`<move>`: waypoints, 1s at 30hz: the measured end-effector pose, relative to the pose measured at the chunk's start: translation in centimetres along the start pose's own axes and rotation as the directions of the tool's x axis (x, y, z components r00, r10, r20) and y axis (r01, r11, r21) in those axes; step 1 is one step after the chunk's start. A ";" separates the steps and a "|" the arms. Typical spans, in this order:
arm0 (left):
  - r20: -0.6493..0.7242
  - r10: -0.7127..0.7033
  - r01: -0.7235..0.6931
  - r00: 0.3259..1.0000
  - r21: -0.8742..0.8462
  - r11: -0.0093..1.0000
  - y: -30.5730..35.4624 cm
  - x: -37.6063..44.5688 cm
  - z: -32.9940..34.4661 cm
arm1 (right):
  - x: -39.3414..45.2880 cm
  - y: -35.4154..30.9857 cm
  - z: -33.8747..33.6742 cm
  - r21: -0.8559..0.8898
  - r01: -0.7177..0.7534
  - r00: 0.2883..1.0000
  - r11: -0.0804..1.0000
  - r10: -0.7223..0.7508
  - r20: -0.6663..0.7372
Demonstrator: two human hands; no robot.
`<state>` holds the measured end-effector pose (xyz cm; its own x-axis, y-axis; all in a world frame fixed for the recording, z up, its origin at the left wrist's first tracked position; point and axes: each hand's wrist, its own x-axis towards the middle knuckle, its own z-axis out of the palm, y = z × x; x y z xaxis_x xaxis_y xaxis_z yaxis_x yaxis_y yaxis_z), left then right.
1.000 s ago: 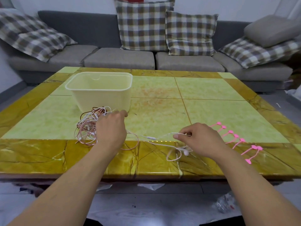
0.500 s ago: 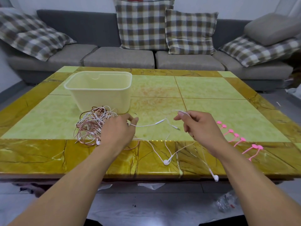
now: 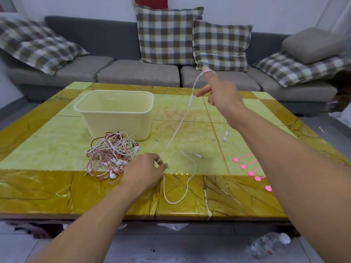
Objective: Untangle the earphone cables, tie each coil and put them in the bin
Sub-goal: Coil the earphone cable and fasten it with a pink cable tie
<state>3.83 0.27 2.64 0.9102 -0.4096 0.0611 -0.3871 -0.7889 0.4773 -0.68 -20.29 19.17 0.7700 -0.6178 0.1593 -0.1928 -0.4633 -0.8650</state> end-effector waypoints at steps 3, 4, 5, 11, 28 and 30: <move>0.006 0.056 -0.055 0.998 -0.096 0.994 0.6 -0.5 0.4 | 2.2 1.5 1.7 -0.122 0.030 0.996 0.992 -0.019 0.088; 0.001 0.069 -0.068 0.998 -0.138 0.988 0.8 -0.6 0.5 | 2.8 2.3 2.2 -0.162 0.056 0.993 0.985 -0.037 0.116; -0.005 0.077 -0.077 0.997 -0.179 0.981 0.9 -0.7 0.5 | 3.4 3.2 2.8 -0.207 0.079 0.989 0.975 -0.051 0.140; -0.021 0.055 -0.059 0.998 -0.318 0.946 0.8 -0.2 0.8 | 2.8 7.8 6.1 -0.474 0.222 0.959 0.852 -0.103 0.263; -0.111 -0.173 0.100 0.979 -0.479 0.872 0.3 0.6 0.6 | -8.6 13.1 3.8 -0.359 -0.004 0.991 0.933 0.051 0.121; -0.260 -0.117 0.030 0.959 -0.316 0.948 0.3 0.1 0.3 | -9.6 12.1 2.3 -0.225 0.053 0.994 0.973 -0.031 0.101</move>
<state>3.81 -0.14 2.47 0.9560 -0.1814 0.2306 -0.2932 -0.6156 0.7314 -9.02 -18.56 6.09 0.8331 -0.5359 0.1367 -0.2839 -0.6265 -0.7259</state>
